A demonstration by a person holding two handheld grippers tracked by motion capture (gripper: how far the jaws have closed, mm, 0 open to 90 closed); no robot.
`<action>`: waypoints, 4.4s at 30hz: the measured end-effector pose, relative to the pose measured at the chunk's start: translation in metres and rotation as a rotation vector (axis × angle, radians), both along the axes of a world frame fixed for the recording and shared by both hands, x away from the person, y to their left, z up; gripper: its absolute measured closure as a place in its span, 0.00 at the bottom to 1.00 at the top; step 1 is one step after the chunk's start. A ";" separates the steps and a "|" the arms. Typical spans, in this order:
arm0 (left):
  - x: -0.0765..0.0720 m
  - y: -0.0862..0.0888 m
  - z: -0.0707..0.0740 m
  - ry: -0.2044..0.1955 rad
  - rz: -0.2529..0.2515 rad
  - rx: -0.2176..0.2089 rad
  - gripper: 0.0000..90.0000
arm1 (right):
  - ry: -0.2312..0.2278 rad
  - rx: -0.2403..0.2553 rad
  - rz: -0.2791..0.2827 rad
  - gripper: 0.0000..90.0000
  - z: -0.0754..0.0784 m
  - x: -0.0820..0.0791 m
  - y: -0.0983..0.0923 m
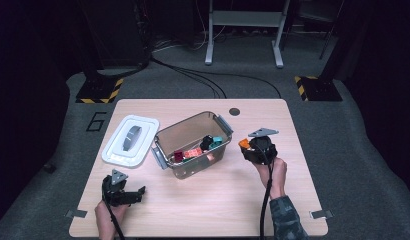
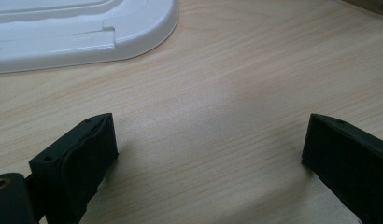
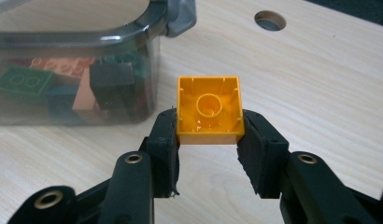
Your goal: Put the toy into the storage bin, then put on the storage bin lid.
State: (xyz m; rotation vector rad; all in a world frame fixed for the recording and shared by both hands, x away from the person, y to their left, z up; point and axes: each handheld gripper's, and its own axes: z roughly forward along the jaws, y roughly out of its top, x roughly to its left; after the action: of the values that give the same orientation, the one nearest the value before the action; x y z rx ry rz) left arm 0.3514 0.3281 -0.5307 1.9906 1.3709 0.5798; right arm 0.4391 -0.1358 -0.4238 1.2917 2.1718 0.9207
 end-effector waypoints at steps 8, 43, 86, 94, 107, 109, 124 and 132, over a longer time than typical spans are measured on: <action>0.000 0.000 0.000 0.000 0.000 0.000 0.03 | -0.014 -0.003 0.002 0.65 0.014 0.010 -0.001; 0.000 0.000 -0.001 -0.009 0.003 -0.004 0.03 | 0.013 -0.087 0.176 0.65 0.044 0.031 0.067; 0.000 0.000 0.000 0.000 0.000 0.001 0.03 | 0.017 0.048 0.033 0.11 -0.028 -0.016 -0.007; 0.000 0.000 0.000 0.000 0.000 0.000 0.03 | 0.084 0.045 0.002 0.02 -0.068 -0.019 -0.017; 0.000 0.001 0.000 -0.001 -0.005 0.007 0.03 | 0.100 0.055 -0.058 0.00 -0.099 -0.025 -0.033; 0.000 0.001 0.000 -0.001 -0.006 0.007 0.03 | 0.093 0.046 -0.069 0.00 -0.100 -0.026 -0.035; 0.001 0.003 0.005 -0.029 -0.023 -0.001 0.06 | 0.043 0.026 -0.042 0.00 -0.105 -0.025 -0.037; 0.023 0.021 0.028 -0.036 -0.027 -0.071 0.06 | 0.045 0.026 -0.046 0.00 -0.105 -0.025 -0.036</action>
State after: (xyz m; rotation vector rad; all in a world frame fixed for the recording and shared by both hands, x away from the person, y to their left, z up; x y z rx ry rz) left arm 0.3742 0.3492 -0.5025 1.9300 1.3230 0.5444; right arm 0.4139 -0.1719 -0.5291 1.3819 2.1606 0.9130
